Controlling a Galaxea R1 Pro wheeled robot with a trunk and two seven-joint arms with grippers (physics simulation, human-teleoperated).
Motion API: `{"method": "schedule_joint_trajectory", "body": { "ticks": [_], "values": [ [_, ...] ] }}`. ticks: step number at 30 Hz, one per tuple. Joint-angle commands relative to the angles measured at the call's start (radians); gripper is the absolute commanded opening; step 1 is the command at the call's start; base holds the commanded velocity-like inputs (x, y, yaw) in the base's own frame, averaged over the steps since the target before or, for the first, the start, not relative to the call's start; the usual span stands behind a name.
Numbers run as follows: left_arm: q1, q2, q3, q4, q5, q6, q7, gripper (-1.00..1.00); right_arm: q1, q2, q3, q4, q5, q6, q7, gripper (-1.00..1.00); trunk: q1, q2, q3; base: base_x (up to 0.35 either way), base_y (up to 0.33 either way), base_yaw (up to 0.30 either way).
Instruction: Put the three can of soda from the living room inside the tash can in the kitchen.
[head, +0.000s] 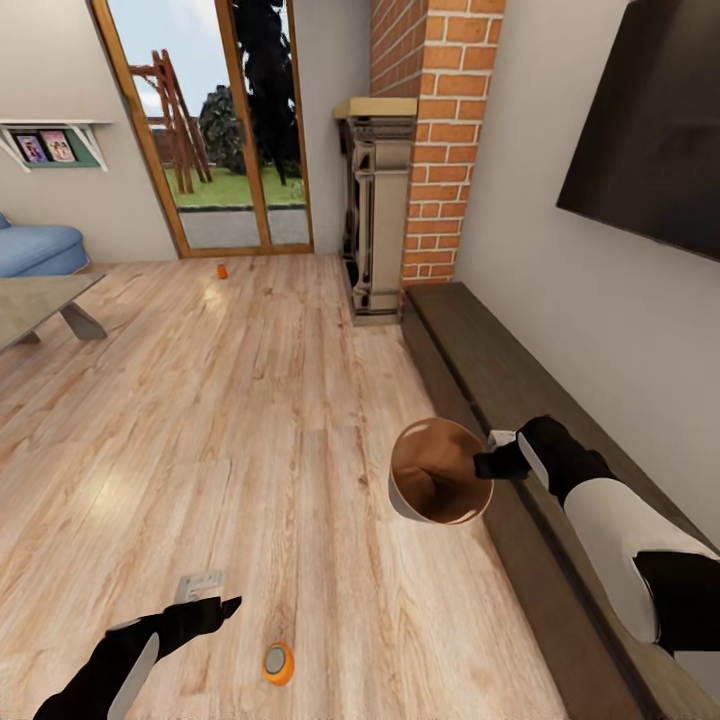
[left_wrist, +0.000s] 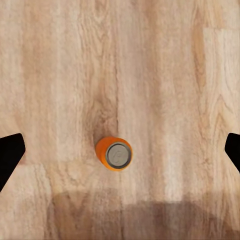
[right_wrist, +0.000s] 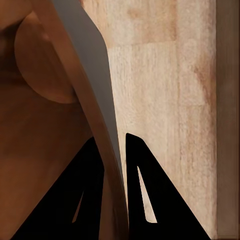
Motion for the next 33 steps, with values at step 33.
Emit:
{"method": "schedule_joint_trajectory", "body": {
  "ticks": [33],
  "values": [
    [0.002, -0.005, -0.002, -0.001, 0.000, 0.000, -0.003, 1.00, -0.093, 0.001, -0.001, 0.015, -0.028, 0.031, -0.051, -1.00, 0.127, -0.231, -0.155, 0.000, 0.000, 0.000]
  ]
}}
